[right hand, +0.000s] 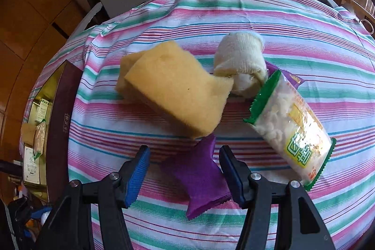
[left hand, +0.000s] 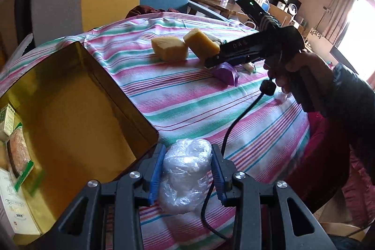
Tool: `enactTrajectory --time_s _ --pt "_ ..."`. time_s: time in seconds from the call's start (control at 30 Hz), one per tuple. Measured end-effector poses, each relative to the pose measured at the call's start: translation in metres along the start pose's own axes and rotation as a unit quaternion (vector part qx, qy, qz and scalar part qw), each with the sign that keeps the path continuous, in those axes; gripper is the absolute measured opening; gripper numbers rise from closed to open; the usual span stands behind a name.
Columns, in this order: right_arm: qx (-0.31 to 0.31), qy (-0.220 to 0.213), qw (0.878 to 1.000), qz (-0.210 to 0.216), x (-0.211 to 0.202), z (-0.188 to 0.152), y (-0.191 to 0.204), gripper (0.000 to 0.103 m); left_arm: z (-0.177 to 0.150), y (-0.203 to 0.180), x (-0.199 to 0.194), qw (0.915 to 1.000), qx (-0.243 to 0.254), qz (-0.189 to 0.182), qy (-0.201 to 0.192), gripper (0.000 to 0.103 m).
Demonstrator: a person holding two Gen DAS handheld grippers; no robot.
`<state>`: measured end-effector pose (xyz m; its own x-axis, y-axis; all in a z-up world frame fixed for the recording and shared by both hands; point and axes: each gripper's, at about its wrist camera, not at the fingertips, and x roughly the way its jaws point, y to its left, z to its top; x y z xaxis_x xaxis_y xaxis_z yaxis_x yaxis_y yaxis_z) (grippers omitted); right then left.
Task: Organize objects
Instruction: 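Lift the clear plastic bag with the left tool while the right tool grasps the purple sachet, then lower the plastic bag into the gold tray with the left tool while the right tool holds the purple sachet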
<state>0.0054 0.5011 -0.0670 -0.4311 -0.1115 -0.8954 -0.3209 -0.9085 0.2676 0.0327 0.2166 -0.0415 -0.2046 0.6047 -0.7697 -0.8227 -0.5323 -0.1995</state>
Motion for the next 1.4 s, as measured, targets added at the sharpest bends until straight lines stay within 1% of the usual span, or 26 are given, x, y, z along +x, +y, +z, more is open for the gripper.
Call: enactTrajectory --time_s 0.03,0.1,0.23,0.5,0.53,0.57,0.6,0.63,0.8,0.93,1.03,1.27,1.4 --pt "-0.002 -0.001 1.000 0.001 -0.001 -0.001 0.002 0.069 0.000 0.001 -0.001 1.0000 -0.002 -0.001 -0.003 0.039" --pt "-0.008 0.001 1.000 0.003 -0.001 -0.005 0.005 0.071 -0.001 0.002 -0.005 0.9999 -0.008 -0.003 -0.008 0.039" --pt "-0.023 0.010 0.999 -0.023 0.003 -0.012 0.009 0.071 -0.004 0.005 -0.008 0.9998 -0.014 -0.001 -0.011 0.039" --pt "-0.033 0.011 0.998 -0.046 0.003 -0.015 0.007 0.071 -0.006 0.006 -0.007 0.9997 -0.022 0.001 -0.013 0.039" --pt "-0.032 0.012 0.998 -0.051 0.003 -0.016 0.006 0.070 -0.006 0.007 -0.007 0.9996 -0.024 0.001 -0.013 0.039" --pt "-0.033 0.014 0.998 -0.059 0.004 -0.017 0.005 0.065 -0.007 0.006 -0.007 0.9996 -0.025 0.002 -0.013 0.039" --pt "-0.035 0.017 0.997 -0.072 0.006 -0.018 0.004 0.042 -0.007 0.006 -0.006 0.9996 -0.026 0.002 -0.013 0.039" --pt "-0.040 0.018 0.994 -0.096 0.007 -0.019 0.004 0.037 -0.008 0.007 -0.006 0.9996 -0.027 0.001 -0.013 0.039" --pt "-0.052 0.014 0.993 -0.106 0.006 -0.022 0.005 0.037 -0.010 0.005 -0.005 0.9996 -0.027 0.001 -0.011 0.039" --pt "-0.031 0.013 0.996 -0.084 0.004 -0.023 -0.006 0.039 -0.010 0.003 -0.006 0.9997 -0.023 0.002 -0.013 0.039" --pt "-0.028 0.007 0.996 -0.078 0.003 -0.024 -0.008 0.039 -0.010 0.002 -0.007 0.9997 -0.021 0.004 -0.014 0.039" --pt "-0.048 0.004 0.994 -0.097 0.004 -0.026 0.000 0.038 -0.009 0.003 -0.014 0.9994 -0.024 0.005 -0.024 0.039" --pt "-0.060 0.003 0.993 -0.106 0.003 -0.027 0.003 0.038 -0.004 0.007 -0.025 0.9988 -0.030 0.004 -0.039 0.039"
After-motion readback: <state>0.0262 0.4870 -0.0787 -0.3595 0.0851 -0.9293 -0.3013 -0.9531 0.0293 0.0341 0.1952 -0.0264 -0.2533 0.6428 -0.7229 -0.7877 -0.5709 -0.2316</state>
